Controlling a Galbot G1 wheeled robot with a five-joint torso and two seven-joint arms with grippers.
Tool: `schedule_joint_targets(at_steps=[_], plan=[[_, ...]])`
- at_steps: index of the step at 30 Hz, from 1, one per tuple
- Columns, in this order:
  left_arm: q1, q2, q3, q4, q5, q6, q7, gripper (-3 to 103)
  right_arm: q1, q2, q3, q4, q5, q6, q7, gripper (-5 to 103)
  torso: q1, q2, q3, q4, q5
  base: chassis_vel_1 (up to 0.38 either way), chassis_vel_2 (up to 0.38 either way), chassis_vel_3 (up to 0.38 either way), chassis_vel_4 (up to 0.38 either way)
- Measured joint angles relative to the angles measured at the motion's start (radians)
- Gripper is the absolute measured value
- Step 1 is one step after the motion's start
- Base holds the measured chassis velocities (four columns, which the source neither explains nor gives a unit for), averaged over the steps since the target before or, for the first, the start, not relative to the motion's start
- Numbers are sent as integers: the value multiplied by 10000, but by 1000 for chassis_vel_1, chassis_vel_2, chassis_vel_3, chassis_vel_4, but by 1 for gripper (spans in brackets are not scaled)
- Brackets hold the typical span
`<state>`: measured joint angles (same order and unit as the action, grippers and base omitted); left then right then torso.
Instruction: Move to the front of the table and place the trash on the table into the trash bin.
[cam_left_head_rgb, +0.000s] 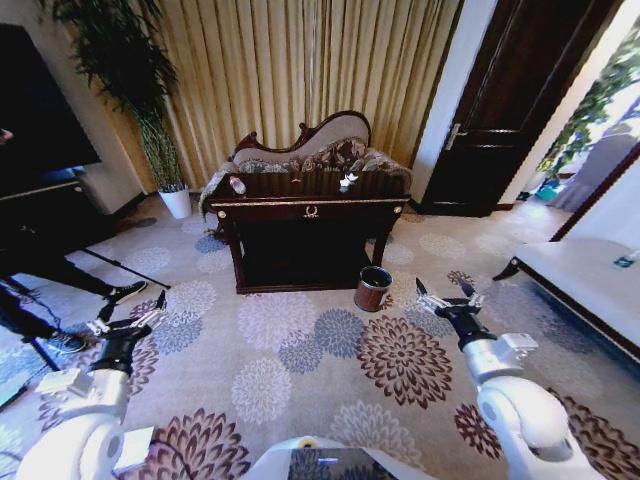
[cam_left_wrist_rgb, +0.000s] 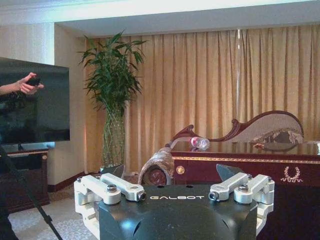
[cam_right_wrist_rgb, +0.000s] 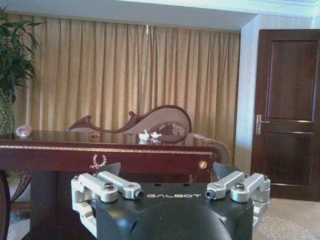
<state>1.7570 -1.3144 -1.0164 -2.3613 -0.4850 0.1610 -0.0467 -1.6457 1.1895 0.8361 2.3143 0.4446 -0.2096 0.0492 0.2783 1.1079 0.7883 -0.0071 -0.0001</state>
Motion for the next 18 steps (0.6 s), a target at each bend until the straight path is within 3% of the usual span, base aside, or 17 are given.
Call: schedule_joint_targets(at_steps=[8, 18], plan=[[-8, -2, 4, 0, -5, -2, 8, 100, -30, -4, -4, -3, 38, 0, -19, 100, -1, 1, -1, 0, 0, -20, 16, 13, -24], [12, 7, 10, -22, -13, -4, 29, 100, -3, 19, -104, 1, 106, -2, -23, 100, 1, -1, 2, -1, 5, -193, 172, 183, -162]])
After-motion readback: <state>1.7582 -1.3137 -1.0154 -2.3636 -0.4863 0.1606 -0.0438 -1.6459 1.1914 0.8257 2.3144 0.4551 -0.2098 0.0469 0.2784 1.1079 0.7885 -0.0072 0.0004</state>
